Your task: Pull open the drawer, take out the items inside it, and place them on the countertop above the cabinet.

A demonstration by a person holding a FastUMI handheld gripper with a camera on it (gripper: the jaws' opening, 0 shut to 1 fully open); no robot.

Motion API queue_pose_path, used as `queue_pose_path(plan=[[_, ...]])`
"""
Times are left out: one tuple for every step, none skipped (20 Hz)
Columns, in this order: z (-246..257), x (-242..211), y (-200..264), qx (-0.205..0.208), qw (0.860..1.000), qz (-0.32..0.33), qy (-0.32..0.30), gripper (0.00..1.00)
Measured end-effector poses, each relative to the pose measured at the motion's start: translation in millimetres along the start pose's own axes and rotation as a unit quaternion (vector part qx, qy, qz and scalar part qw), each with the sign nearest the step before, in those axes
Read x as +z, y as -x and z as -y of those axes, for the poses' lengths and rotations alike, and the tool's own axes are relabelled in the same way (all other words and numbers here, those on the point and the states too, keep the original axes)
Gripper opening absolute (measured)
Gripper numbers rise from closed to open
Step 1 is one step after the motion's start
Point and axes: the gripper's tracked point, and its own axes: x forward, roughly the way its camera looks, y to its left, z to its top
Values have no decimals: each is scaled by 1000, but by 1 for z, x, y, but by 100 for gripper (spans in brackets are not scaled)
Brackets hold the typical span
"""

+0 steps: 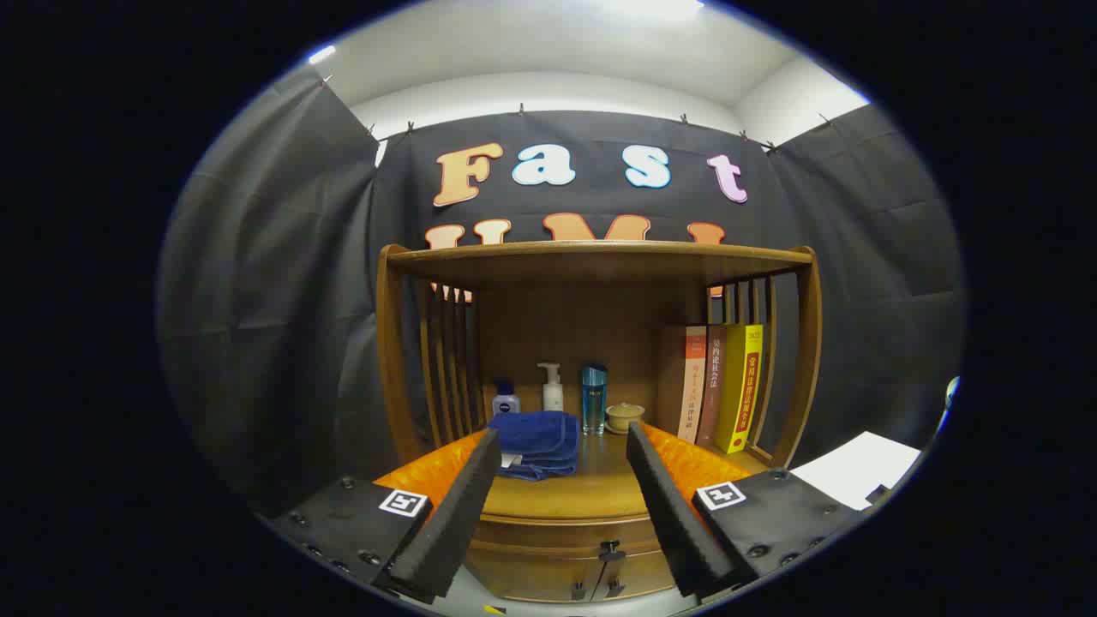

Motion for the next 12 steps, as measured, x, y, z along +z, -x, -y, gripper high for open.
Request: queue_pose_path(plan=[[-2,-1,-1,2,1000,0,-1,98],[-2,-2,-1,2,1000,1,-1,98],[-1,-2,-3,0,1000,1,-1,98],[1,-4,-2,-2,1000,0,-1,98],[2,-5,-1,-4,1000,0,-1,98],[1,-6,-2,-4,1000,-1,-1,98],[2,-6,-3,-5,1000,-1,-2,98],[2,-6,-3,-5,1000,0,-3,98],[3,-6,-4,-6,1000,1,-2,98],[4,-5,-3,-8,1000,2,-2,98],[3,-3,-3,-8,1000,3,-2,98],[3,-3,-3,-8,1000,4,-2,98]])
